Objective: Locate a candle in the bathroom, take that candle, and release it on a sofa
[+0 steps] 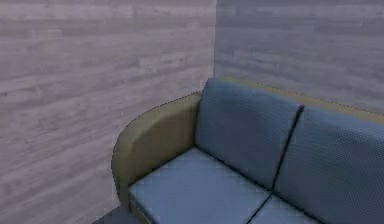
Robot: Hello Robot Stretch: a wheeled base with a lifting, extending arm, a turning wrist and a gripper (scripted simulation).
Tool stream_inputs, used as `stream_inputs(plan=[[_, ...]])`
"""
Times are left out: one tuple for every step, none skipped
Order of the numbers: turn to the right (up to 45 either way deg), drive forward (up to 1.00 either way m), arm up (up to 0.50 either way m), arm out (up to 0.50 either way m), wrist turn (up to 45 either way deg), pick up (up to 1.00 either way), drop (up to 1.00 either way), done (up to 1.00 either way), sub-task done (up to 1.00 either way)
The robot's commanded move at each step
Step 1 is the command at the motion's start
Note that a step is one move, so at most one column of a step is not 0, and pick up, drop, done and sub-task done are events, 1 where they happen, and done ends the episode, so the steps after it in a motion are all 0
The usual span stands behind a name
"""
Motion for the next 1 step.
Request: stream_inputs(plan=[[45.0,0.00,0.00,0.00,0.0,0.00,0.00,0.00,0.00]])
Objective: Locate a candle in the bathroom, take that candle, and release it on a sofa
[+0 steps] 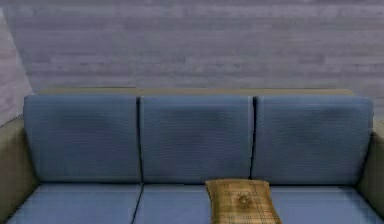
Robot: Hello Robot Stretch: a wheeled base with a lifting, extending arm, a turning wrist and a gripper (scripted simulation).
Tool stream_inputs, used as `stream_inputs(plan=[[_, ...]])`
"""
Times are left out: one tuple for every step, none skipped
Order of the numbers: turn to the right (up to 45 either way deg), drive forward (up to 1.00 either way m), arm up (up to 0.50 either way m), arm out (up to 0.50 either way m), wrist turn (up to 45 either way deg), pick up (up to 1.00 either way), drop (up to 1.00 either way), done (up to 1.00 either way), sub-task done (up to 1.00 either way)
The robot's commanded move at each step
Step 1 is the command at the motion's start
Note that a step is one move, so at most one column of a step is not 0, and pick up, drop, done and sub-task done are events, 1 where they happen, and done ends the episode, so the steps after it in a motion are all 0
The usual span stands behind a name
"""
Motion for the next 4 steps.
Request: stream_inputs(plan=[[-45.0,0.00,0.00,0.00,0.0,0.00,0.00,0.00,0.00],[-33.0,0.00,0.00,0.00,0.0,0.00,0.00,0.00,0.00],[0.0,0.00,0.00,0.34,0.0,0.00,0.00,0.00,0.00],[0.0,0.00,0.00,0.00,45.0,0.00,0.00,0.00,0.00]])
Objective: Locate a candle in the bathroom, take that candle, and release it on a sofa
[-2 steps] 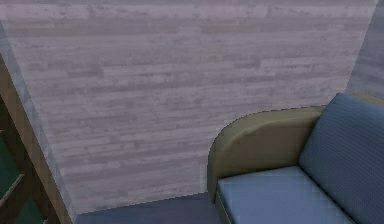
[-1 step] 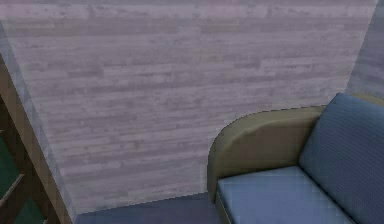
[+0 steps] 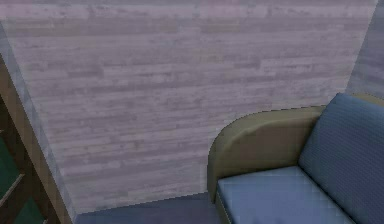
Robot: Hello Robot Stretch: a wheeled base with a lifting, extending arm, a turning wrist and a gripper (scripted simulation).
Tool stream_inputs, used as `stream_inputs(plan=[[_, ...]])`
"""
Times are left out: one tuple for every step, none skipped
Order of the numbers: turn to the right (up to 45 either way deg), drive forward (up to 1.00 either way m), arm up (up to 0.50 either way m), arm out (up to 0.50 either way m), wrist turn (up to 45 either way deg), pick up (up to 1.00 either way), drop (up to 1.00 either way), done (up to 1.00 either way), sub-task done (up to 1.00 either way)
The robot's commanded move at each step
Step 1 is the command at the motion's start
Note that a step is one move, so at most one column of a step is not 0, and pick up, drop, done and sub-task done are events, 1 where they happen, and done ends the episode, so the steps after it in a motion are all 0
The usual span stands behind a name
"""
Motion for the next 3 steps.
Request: stream_inputs(plan=[[0.0,0.00,0.00,0.00,45.0,0.00,0.00,0.00,0.00],[0.0,0.00,0.00,0.00,21.0,0.00,0.00,0.00,0.00],[0.0,0.00,-0.38,0.00,0.0,0.00,0.00,0.00,0.00]])
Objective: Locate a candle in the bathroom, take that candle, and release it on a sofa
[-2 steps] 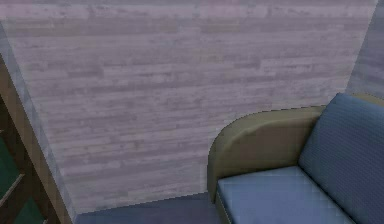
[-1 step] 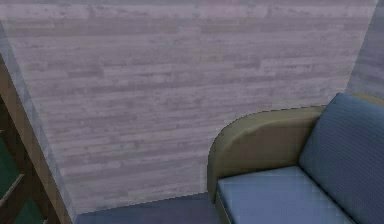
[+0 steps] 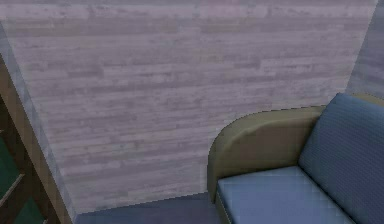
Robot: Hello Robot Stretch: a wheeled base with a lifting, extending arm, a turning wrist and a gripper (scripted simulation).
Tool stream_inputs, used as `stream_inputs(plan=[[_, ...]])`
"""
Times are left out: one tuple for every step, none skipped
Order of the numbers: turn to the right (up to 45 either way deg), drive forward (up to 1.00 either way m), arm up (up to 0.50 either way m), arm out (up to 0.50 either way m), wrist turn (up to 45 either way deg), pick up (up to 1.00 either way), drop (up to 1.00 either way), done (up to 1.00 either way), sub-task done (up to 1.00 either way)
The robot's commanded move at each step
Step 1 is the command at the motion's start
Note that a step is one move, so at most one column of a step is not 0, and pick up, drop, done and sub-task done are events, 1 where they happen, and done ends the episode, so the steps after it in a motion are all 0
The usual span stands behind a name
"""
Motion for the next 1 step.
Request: stream_inputs(plan=[[0.0,0.00,-0.32,0.00,0.0,0.00,0.00,0.00,0.00]])
